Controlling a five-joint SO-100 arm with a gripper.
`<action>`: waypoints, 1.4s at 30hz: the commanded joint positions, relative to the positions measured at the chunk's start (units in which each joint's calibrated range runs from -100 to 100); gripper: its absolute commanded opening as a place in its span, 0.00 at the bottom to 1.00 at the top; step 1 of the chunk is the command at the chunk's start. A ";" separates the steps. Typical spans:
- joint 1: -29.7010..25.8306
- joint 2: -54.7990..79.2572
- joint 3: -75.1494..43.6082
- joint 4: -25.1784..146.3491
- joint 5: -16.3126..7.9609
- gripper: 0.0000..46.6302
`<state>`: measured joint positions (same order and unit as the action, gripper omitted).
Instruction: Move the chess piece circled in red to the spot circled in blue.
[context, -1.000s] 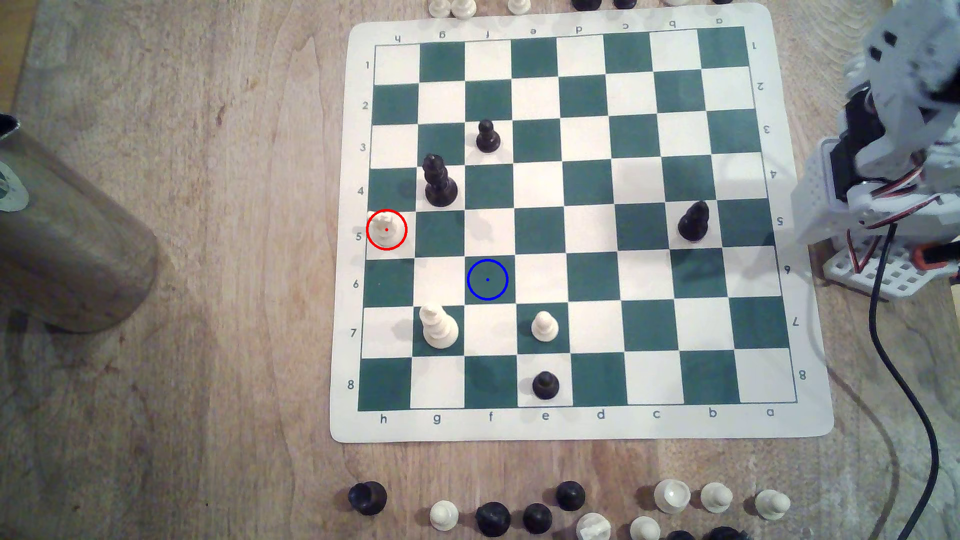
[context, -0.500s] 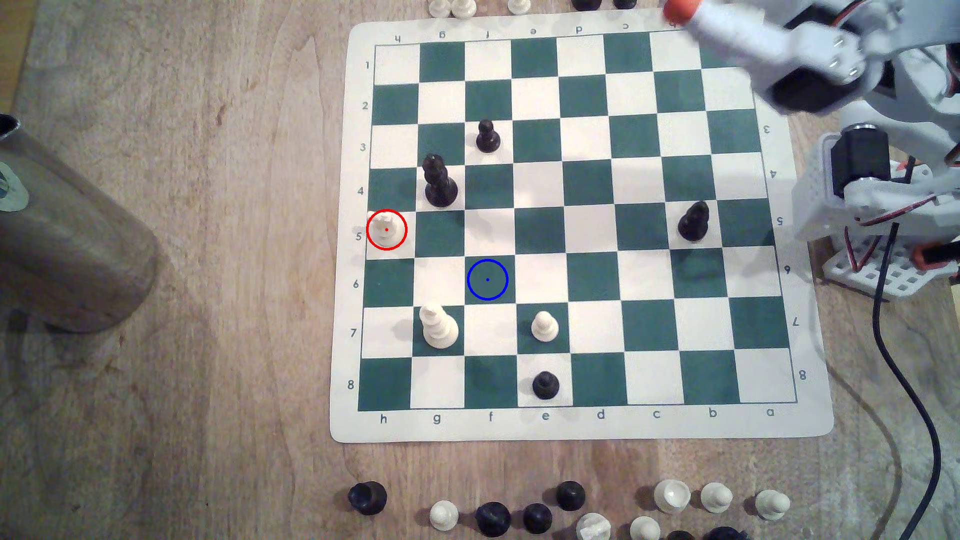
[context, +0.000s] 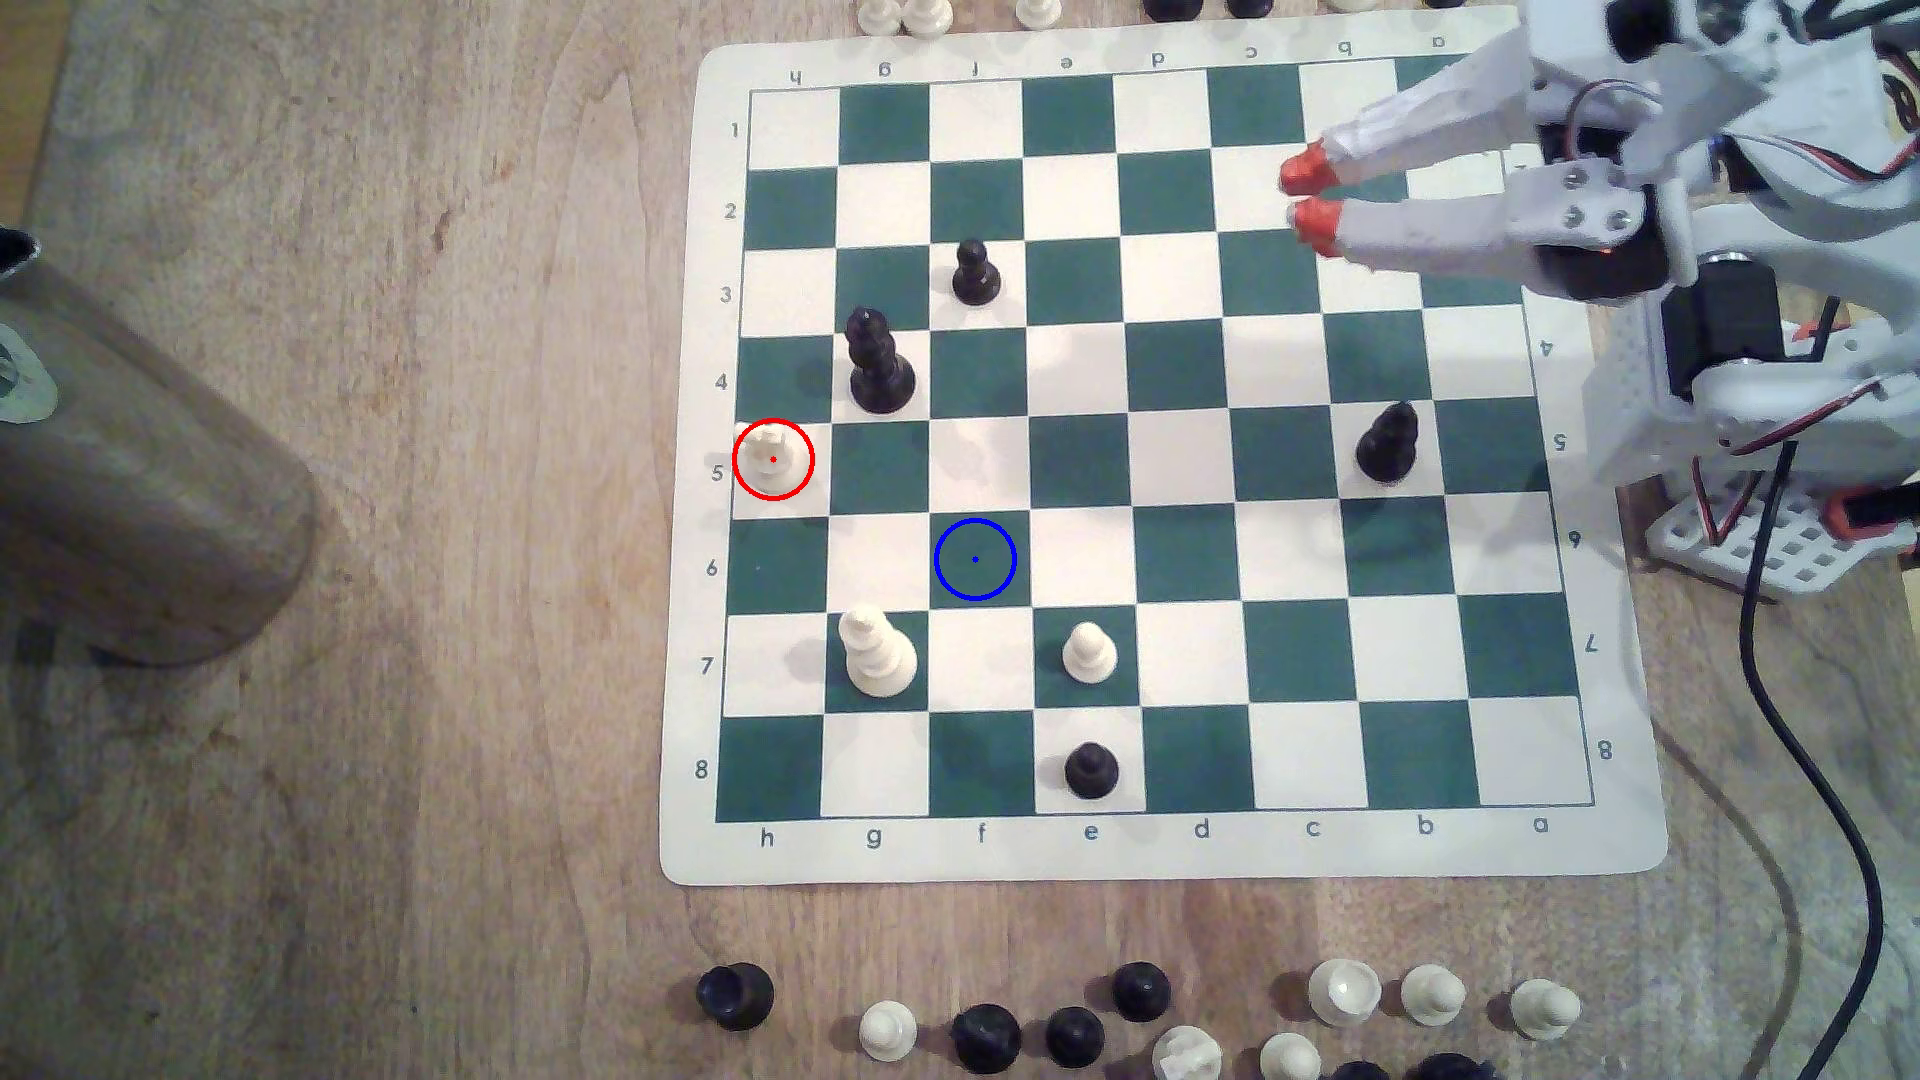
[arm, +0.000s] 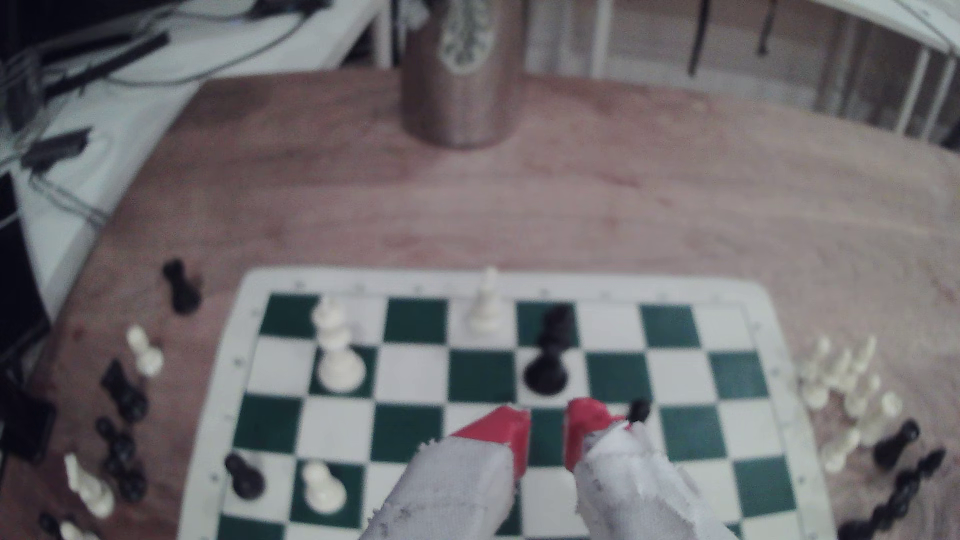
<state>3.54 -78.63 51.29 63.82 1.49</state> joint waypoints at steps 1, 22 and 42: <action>-0.45 10.89 -8.68 -0.76 -0.24 0.14; -4.60 52.91 -41.41 -12.39 -5.57 0.42; -2.64 80.25 -52.83 -19.93 -7.42 0.40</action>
<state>0.88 0.38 6.10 45.02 -5.54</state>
